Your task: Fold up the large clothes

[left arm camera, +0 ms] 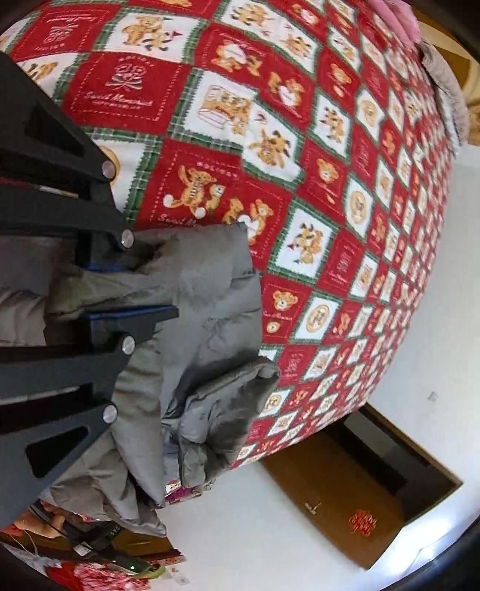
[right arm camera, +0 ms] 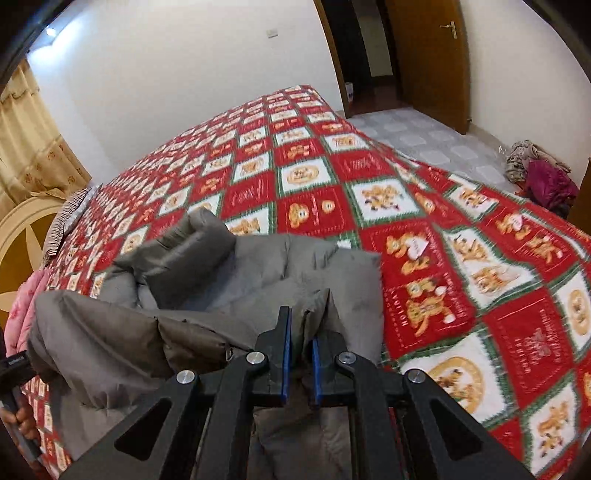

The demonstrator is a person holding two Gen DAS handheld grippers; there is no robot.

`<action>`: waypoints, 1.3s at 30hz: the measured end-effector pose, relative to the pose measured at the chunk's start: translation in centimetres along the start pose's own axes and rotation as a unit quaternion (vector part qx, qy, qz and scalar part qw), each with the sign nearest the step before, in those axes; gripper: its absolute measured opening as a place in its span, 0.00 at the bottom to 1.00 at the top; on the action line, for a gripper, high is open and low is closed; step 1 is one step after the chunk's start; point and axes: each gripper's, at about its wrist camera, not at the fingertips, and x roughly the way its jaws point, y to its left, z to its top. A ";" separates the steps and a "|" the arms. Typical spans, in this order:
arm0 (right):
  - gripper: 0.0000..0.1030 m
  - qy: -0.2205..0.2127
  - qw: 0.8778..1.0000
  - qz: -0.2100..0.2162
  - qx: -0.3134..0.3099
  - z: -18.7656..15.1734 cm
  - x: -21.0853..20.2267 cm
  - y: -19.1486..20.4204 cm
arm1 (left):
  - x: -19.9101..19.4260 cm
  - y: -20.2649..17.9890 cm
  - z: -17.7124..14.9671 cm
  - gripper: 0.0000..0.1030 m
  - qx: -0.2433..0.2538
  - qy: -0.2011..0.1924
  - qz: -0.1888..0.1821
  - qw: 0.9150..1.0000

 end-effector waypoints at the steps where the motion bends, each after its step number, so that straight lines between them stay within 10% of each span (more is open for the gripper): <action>1: 0.08 -0.008 1.000 0.000 -0.003 0.0 -0.3 0.0 | -0.1 -0.2 0.0 0.16 0.005 -0.004 -0.001 1.000; 21: 0.08 -0.075 0.992 0.084 -0.055 -9.2 -20.0 -1.8 | -15.0 0.3 -11.6 0.16 0.159 -0.083 -0.107 0.978; 24: 0.08 -0.057 0.991 0.101 -0.067 -12.0 -23.1 -2.6 | -18.2 0.8 -15.5 0.27 0.223 -0.076 -0.113 0.965; 26: 0.10 -0.041 0.990 0.114 -0.069 -13.9 -25.4 -3.2 | -20.7 1.5 -17.4 0.72 0.247 -0.063 -0.140 0.957; 28: 0.36 -0.033 0.991 0.118 -0.055 -14.7 -27.4 -4.2 | -23.1 2.2 -18.3 1.00 0.252 -0.080 -0.140 0.954; 31: 0.78 -0.061 0.991 0.107 -0.044 -14.9 -30.5 -5.2 | -27.1 3.8 -17.9 1.00 0.238 -0.148 -0.124 0.952; 39: 0.78 -0.088 0.988 0.096 -0.080 -8.3 -29.6 -1.7 | -24.7 2.4 -8.1 1.00 0.171 -0.189 -0.051 0.965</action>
